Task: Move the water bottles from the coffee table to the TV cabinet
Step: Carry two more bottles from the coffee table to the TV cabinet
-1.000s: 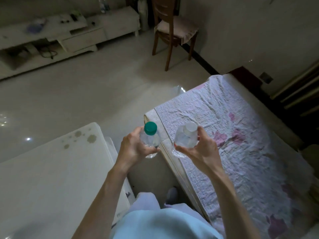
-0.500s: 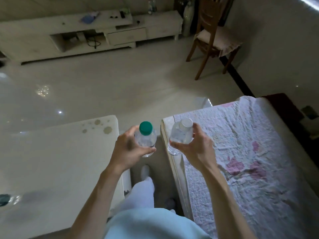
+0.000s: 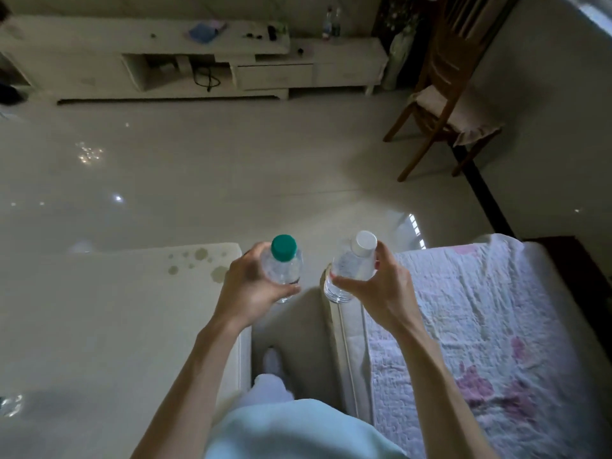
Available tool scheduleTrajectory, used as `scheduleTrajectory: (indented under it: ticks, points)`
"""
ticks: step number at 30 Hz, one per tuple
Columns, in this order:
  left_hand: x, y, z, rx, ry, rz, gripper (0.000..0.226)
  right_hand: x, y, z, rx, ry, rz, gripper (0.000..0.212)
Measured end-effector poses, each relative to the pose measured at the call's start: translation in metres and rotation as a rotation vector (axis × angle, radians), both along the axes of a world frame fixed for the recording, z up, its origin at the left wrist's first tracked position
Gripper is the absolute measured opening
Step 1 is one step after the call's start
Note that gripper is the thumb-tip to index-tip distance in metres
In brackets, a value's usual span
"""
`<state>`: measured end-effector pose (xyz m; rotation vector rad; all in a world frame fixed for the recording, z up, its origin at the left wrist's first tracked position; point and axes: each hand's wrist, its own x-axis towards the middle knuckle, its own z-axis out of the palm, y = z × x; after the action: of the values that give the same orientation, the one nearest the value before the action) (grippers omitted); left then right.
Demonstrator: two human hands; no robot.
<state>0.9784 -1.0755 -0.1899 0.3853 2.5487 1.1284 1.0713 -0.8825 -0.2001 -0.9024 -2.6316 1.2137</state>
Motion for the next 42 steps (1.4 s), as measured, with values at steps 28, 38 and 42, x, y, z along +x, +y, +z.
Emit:
scheduleTrajectory:
  ticks: [28, 38, 42]
  points:
    - [-0.251, 0.084, 0.002, -0.028, 0.006, 0.116, 0.065, -0.267, 0.083, 0.003, -0.051, 0.039, 0.132, 0.085]
    - [-0.330, 0.147, 0.013, -0.059, 0.041, 0.157, 0.063, -0.356, 0.147, 0.010, -0.060, 0.083, 0.158, 0.081]
    - [-0.366, 0.158, 0.006, -0.032, 0.000, 0.145, 0.065, -0.390, 0.160, 0.002, -0.062, 0.075, 0.154, 0.085]
